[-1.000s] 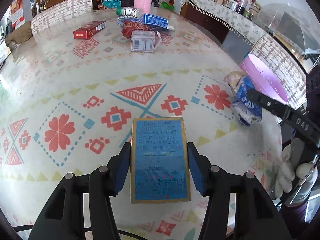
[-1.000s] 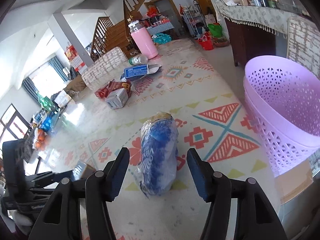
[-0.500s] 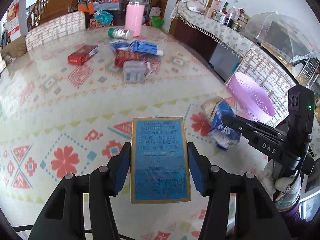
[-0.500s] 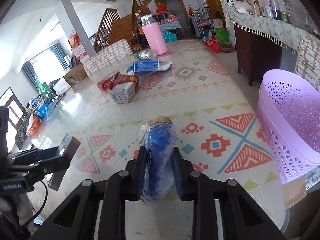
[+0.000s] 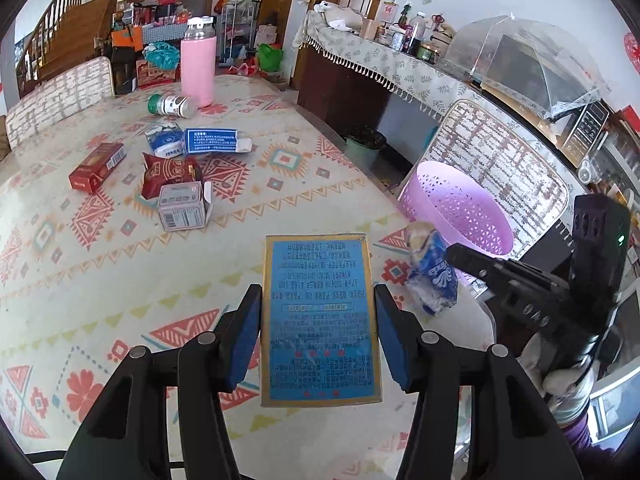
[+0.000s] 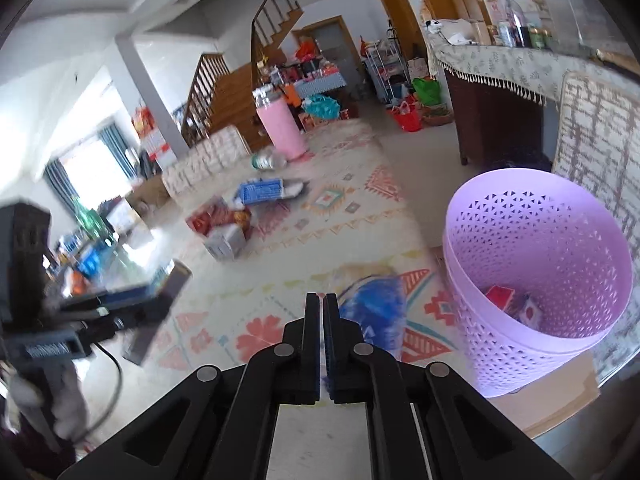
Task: Collect trash
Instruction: 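Open left tool over the basket while right tool drops the bottle in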
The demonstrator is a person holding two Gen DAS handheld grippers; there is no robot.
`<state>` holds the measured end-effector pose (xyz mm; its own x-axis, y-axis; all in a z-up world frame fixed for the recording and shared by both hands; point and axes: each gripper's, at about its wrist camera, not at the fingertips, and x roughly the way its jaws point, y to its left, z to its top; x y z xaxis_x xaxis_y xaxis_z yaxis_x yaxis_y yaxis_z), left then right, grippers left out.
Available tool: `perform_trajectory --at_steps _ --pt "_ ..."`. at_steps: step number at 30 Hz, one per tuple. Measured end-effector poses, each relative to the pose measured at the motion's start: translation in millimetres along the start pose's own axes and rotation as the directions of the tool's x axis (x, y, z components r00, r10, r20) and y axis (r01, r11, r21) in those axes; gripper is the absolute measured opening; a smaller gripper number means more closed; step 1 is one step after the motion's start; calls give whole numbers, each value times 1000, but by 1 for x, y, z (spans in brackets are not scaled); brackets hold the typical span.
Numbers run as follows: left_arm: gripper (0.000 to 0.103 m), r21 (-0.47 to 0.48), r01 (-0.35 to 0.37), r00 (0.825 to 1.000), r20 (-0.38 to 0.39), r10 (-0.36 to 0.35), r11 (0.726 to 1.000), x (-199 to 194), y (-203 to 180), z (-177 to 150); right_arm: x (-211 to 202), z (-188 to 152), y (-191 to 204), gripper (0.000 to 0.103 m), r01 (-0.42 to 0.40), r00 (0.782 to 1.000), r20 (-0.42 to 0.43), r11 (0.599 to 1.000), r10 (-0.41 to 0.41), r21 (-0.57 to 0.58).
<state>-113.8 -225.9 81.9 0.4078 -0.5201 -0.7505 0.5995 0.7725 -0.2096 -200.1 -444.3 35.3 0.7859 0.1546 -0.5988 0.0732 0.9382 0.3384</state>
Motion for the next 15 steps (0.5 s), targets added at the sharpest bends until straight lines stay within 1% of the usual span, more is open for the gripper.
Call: perform_trajectory --at_steps 1,2,3,4,12,13,14,15 --pt "54 -5 -3 1000 -5 3 1000 1 1 -1 4 -1 0 25 14 1000 -13 1000 -14 -4" --pt "54 -8 -6 1000 -10 6 1000 2 2 -2 7 -3 -2 54 21 1000 -19 1000 -21 -4" --pt "54 -12 -9 1000 -14 9 1000 3 4 -4 10 -4 -3 64 31 999 -12 1000 -31 -3" --pt "54 -15 -12 1000 -18 11 1000 4 6 -5 12 -5 -3 69 42 999 -5 999 -42 -7" --pt "54 -52 -5 1000 -25 3 999 3 17 -10 43 -4 4 69 82 993 -82 996 -85 -37" --pt "54 -51 -3 1000 -24 2 999 3 17 -11 47 -3 5 62 94 991 -94 994 -98 -49" --pt "54 -49 0 1000 -24 -1 999 2 16 -11 50 -3 6 41 105 988 -104 993 -110 -56" --pt "54 -46 2 1000 -23 -3 999 2 15 -11 53 -3 7 34 105 987 -118 992 -112 -63"
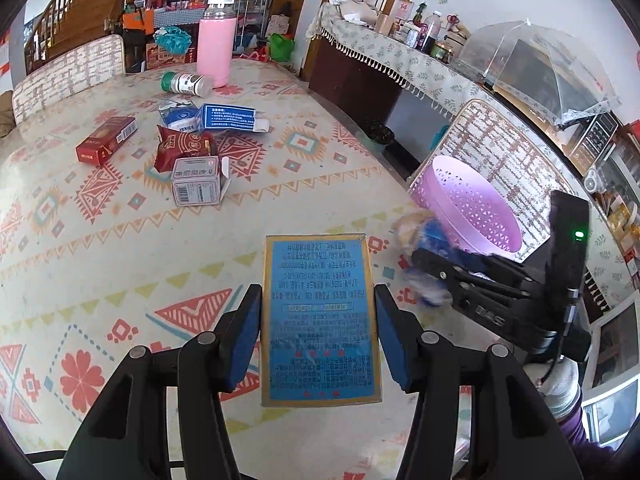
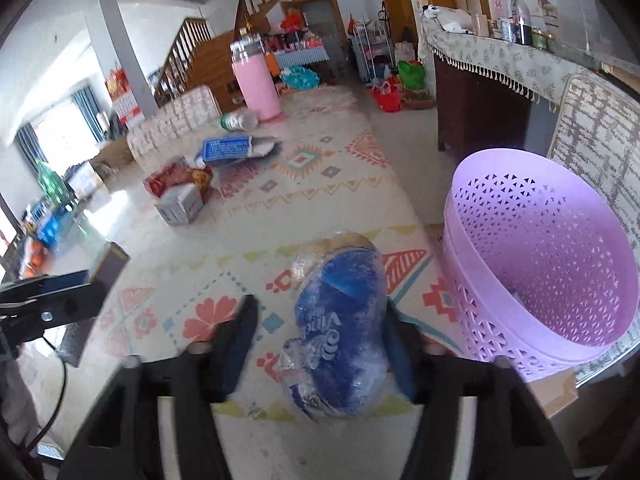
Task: Collect trash
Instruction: 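Open left tool over the basket while right tool drops the bottle in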
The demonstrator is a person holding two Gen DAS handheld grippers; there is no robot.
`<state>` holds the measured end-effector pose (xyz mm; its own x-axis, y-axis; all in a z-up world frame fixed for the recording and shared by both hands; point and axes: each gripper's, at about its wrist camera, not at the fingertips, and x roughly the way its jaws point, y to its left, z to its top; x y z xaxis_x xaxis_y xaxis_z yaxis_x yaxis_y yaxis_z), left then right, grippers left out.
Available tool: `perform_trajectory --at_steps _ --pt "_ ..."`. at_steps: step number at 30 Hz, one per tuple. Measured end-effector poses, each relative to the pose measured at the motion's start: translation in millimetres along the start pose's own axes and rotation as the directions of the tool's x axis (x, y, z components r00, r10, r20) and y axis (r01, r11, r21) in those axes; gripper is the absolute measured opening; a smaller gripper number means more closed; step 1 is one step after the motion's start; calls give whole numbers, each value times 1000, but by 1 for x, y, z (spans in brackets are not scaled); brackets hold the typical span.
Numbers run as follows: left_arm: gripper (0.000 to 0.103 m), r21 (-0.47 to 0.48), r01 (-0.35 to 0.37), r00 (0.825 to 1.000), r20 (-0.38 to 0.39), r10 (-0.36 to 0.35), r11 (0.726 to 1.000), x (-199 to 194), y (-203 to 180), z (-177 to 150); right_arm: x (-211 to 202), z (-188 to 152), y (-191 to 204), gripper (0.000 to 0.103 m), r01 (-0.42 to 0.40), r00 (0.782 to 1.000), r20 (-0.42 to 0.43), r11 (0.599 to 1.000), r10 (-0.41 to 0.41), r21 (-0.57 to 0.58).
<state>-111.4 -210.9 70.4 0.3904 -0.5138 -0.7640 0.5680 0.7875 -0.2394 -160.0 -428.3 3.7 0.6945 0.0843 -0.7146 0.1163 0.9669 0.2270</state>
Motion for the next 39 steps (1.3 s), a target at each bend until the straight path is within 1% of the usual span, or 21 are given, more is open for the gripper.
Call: perform_trajectory --at_steps 2,5,9,11,13,16,18,22,23,26,27,28,31,33,34,36,39 --pt "54 8 2 1000 3 -2 1000 -1 -3 1 -1 0 2 33 2 1000 6 1000 -2 -5" --pt "54 22 11 1000 10 -12 1000 -4 -8 5 -9 0 0 33 -28 999 28 999 28 14" --pt "54 47 55 998 9 -55 997 -3 -24 18 -37 7 -13 33 -40 993 113 998 33 57" --pt "54 72 78 997 16 -80 994 -1 -37 27 -57 13 -26 33 -26 987 163 997 14 74" --pt "54 95 107 994 22 -110 990 3 -52 38 -75 18 -41 33 9 979 203 996 -27 93" --pt "54 131 165 985 23 -170 977 14 -80 59 -92 23 -68 33 55 970 228 989 -86 137" --pt "54 149 193 980 18 -197 970 24 -98 72 -97 24 -85 33 84 965 231 982 -122 167" --pt "54 170 283 959 -29 -282 944 56 -136 100 -103 26 -121 33 118 960 223 966 -170 231" --pt "54 176 298 955 -40 -295 938 65 -144 106 -103 26 -127 33 125 959 219 962 -180 241" --pt "54 180 313 950 -54 -308 933 85 -163 120 -98 31 -147 33 167 955 196 949 -223 266" --pt "54 171 333 943 -65 -327 927 95 -167 126 -95 32 -150 33 174 954 191 947 -230 272" --pt "54 158 344 939 -67 -338 925 101 -169 129 -92 32 -157 35 176 955 185 943 -234 284" --pt "61 121 353 935 -69 -347 928 114 -169 135 -82 29 -173 36 176 956 168 927 -242 332" --pt "62 109 356 934 -65 -351 928 117 -166 136 -76 26 -179 40 173 958 157 921 -240 348" --pt "63 100 356 934 -63 -351 929 118 -163 137 -73 24 -181 42 170 960 150 919 -235 356" --pt "68 87 358 933 -62 -354 930 119 -158 138 -68 22 -180 43 163 964 143 920 -226 357" --pt "69 64 343 939 -55 -340 937 115 -140 135 -64 20 -176 43 152 967 141 924 -213 351"
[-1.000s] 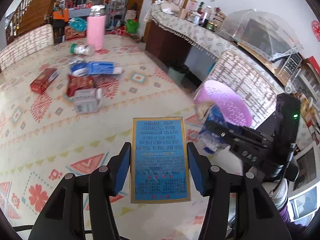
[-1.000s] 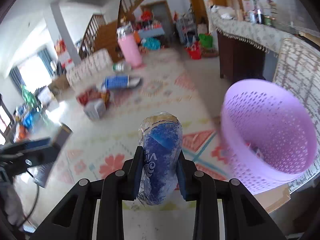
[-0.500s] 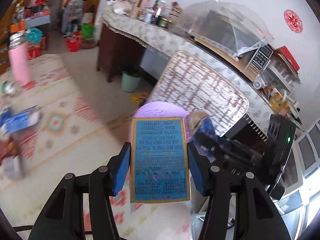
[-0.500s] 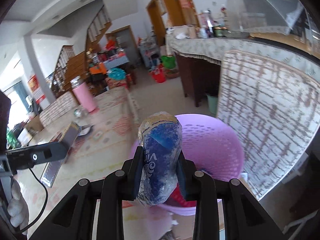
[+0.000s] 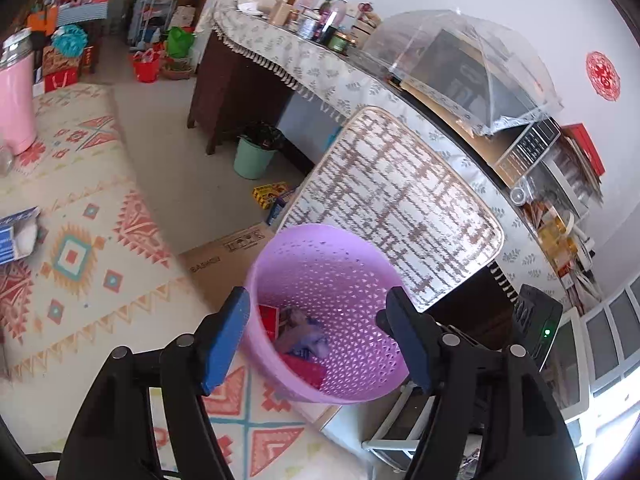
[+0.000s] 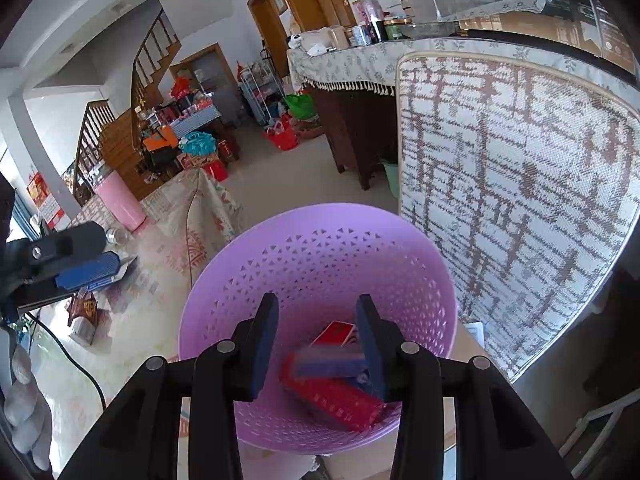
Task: Collect trash
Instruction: 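Open left tool over the basket while right tool drops the bottle in, then grasp the red snack bag with left tool while right tool grasps the white medicine box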
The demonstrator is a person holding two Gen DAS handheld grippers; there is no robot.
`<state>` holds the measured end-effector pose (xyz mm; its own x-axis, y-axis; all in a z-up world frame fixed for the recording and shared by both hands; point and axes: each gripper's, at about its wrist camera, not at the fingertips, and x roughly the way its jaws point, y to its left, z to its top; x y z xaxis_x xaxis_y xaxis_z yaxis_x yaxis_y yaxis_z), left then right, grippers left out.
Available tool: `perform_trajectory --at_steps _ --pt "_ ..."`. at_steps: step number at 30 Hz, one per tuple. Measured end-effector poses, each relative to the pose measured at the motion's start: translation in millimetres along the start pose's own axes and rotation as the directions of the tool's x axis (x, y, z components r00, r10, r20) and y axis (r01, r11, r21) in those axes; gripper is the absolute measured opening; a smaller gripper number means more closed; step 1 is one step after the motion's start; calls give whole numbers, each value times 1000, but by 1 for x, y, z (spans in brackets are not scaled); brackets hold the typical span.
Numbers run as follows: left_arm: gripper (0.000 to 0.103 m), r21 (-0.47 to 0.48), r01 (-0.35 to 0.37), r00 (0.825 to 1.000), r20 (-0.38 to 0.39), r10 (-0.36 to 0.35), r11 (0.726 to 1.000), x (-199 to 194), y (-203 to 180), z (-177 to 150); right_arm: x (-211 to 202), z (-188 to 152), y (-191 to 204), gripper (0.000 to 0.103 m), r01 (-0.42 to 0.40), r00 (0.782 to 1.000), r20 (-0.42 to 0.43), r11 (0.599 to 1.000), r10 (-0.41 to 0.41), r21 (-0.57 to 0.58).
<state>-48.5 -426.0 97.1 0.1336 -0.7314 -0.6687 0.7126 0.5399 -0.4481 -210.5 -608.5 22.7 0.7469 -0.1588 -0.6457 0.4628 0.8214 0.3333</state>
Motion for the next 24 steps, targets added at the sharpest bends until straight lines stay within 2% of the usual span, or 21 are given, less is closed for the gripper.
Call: perform_trajectory --at_steps 5,8,10,12,15,17,22,24 --pt "69 -3 -104 994 15 104 995 -26 22 -10 -5 -4 10 45 -31 999 8 1000 31 -6" --pt "69 3 -194 980 40 194 981 -51 40 -20 -12 -6 21 54 -49 999 16 998 50 -28" --pt "69 12 -262 963 72 261 965 -73 55 -28 -16 -8 29 56 -66 998 16 997 67 -43" --pt "70 17 -327 940 111 323 945 -95 67 -35 -19 -9 40 56 -83 996 11 994 83 -67" --pt "74 -4 -435 885 183 428 901 -136 90 -47 -24 -13 59 57 -100 995 9 989 102 -112" --pt "75 -38 -493 844 221 488 869 -167 109 -57 -27 -17 76 62 -123 992 7 981 125 -151" --pt "77 -169 -557 776 244 582 813 -225 153 -79 -25 -27 114 68 -183 983 -15 958 184 -219" --pt "77 -184 -591 761 195 618 785 -235 170 -86 -20 -32 131 69 -211 978 -52 950 204 -231"
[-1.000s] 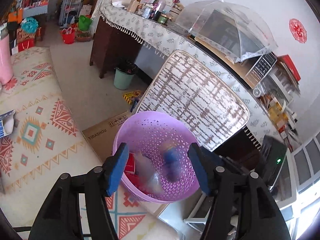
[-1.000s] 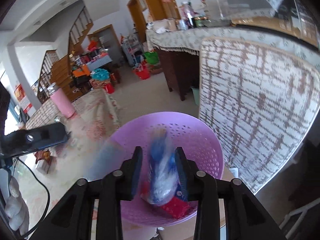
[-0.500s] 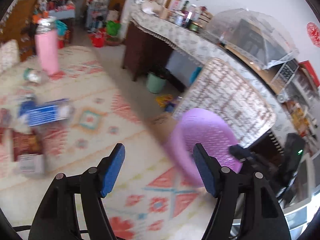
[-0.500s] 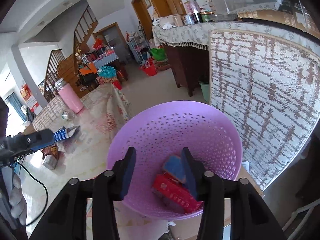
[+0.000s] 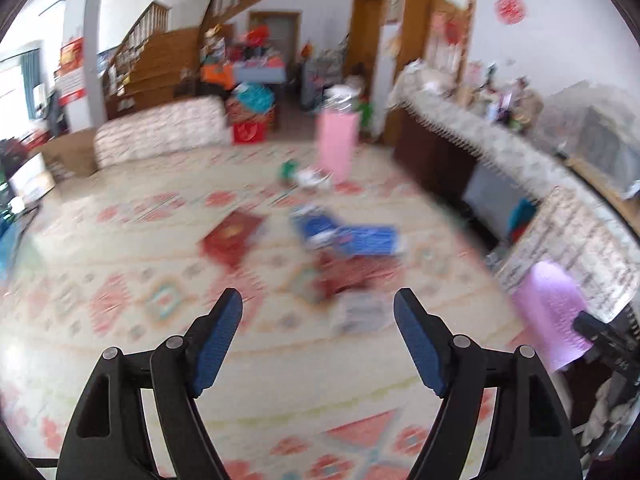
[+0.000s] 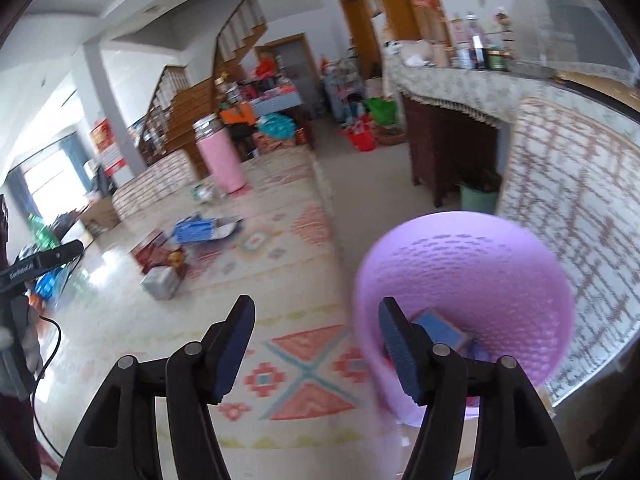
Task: Collect trash
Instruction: 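Grasp the red snack bag with left tool while right tool grasps the white medicine box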
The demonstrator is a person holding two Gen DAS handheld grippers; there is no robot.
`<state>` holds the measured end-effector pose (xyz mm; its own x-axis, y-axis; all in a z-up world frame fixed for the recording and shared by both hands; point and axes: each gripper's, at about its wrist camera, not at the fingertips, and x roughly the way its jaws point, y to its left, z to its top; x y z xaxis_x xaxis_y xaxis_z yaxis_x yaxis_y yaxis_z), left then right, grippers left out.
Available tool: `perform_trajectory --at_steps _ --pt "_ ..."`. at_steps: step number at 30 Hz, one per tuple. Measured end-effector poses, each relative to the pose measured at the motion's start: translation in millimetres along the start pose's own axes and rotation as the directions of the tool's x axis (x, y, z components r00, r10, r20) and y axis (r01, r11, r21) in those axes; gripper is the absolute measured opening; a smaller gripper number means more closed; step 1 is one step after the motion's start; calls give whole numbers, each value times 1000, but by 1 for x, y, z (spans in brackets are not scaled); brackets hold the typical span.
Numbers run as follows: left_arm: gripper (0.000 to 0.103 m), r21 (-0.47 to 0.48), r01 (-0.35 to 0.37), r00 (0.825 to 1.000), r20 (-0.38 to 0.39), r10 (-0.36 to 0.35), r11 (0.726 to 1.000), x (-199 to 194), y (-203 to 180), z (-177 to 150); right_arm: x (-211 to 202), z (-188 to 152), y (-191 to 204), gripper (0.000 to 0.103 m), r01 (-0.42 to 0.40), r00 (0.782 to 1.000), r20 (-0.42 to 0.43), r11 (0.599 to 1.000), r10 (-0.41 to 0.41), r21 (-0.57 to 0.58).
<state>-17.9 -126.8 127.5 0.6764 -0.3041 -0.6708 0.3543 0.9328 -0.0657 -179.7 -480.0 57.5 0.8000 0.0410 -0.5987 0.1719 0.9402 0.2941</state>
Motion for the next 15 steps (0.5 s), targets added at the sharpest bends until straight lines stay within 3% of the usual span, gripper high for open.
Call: perform_trajectory --at_steps 3,9,15 --pt "77 21 -55 998 -23 56 998 6 19 -6 13 0 22 69 -38 998 -46 999 37 -19" --pt "78 71 87 992 -99 -79 994 39 6 -12 40 2 62 69 -90 990 -116 994 83 -62" --pt "78 58 160 980 -127 -151 986 90 0 18 54 -2 85 69 -113 982 -163 989 96 -98"
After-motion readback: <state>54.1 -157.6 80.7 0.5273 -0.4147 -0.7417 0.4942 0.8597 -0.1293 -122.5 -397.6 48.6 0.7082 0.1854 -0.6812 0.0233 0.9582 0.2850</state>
